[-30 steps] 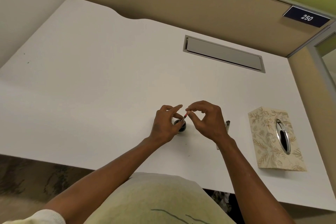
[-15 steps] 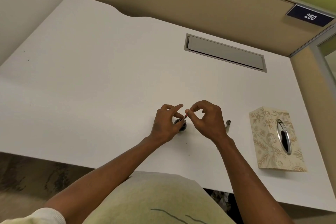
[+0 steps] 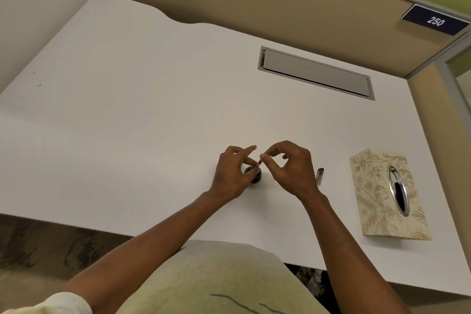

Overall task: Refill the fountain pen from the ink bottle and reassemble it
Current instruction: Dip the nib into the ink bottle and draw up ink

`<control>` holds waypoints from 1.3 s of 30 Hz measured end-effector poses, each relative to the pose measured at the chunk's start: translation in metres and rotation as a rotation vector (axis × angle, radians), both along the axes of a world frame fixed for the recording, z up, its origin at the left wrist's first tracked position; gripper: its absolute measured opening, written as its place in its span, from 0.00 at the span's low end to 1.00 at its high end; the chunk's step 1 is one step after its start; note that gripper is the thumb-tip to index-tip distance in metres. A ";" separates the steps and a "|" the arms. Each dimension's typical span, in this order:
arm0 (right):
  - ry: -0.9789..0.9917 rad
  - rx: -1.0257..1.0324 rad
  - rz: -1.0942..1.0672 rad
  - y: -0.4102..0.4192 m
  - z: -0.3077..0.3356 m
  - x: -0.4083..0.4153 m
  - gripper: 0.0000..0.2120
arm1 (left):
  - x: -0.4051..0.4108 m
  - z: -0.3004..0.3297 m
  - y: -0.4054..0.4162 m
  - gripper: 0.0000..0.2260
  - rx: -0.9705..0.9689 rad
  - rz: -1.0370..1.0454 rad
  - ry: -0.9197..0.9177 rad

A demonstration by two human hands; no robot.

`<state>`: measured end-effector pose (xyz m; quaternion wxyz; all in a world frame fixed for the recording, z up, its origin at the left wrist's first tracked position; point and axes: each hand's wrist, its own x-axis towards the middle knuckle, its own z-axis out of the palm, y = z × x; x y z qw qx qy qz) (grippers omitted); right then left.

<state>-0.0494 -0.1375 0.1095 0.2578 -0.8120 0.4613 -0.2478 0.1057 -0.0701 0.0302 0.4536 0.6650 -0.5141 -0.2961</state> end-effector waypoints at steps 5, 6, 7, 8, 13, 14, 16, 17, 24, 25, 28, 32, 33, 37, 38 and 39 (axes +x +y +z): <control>-0.017 0.005 0.020 0.002 0.001 -0.001 0.05 | 0.001 0.000 -0.001 0.26 0.001 -0.001 0.001; -0.024 0.005 0.028 0.002 0.001 -0.001 0.06 | 0.001 0.000 -0.001 0.26 0.002 0.000 0.003; -0.031 0.004 0.033 0.002 0.001 -0.002 0.06 | 0.001 0.000 -0.001 0.26 0.003 0.001 0.002; -0.031 0.000 0.035 0.001 0.002 -0.002 0.05 | 0.001 0.000 -0.001 0.26 0.002 0.000 0.002; -0.008 -0.010 0.014 0.000 0.002 -0.001 0.04 | 0.000 0.000 0.000 0.26 0.002 -0.004 0.010; -0.006 -0.009 0.010 0.000 0.002 0.000 0.04 | 0.000 0.000 0.000 0.26 0.003 -0.005 0.008; -0.005 -0.004 0.011 0.001 0.002 0.000 0.04 | 0.000 -0.001 0.000 0.26 0.005 -0.004 0.007; -0.011 -0.003 0.017 0.002 0.002 0.001 0.05 | 0.001 -0.001 0.000 0.26 0.004 -0.005 0.008; -0.018 -0.020 0.039 0.001 0.004 0.000 0.03 | 0.000 -0.002 0.000 0.26 0.003 -0.005 0.008; -0.010 -0.021 0.033 0.000 0.004 0.000 0.03 | 0.001 -0.002 0.000 0.26 0.002 -0.004 0.009; 0.001 -0.016 0.018 0.000 0.004 0.001 0.04 | 0.000 -0.003 -0.001 0.26 0.008 -0.005 0.006; -0.014 -0.002 0.043 0.000 0.004 0.000 0.07 | 0.001 -0.004 -0.001 0.27 0.018 -0.006 0.003; -0.021 -0.006 0.048 0.000 0.004 0.000 0.07 | 0.001 -0.004 -0.002 0.26 0.016 -0.007 0.003; -0.025 -0.028 0.039 -0.001 0.004 0.001 0.03 | 0.000 -0.003 -0.001 0.26 0.002 -0.009 -0.006; -0.016 -0.034 0.036 -0.002 0.003 0.001 0.03 | 0.000 -0.004 -0.001 0.26 0.001 -0.008 -0.010; -0.009 -0.037 0.032 -0.002 0.003 0.001 0.04 | 0.000 -0.004 -0.001 0.26 0.003 -0.008 -0.012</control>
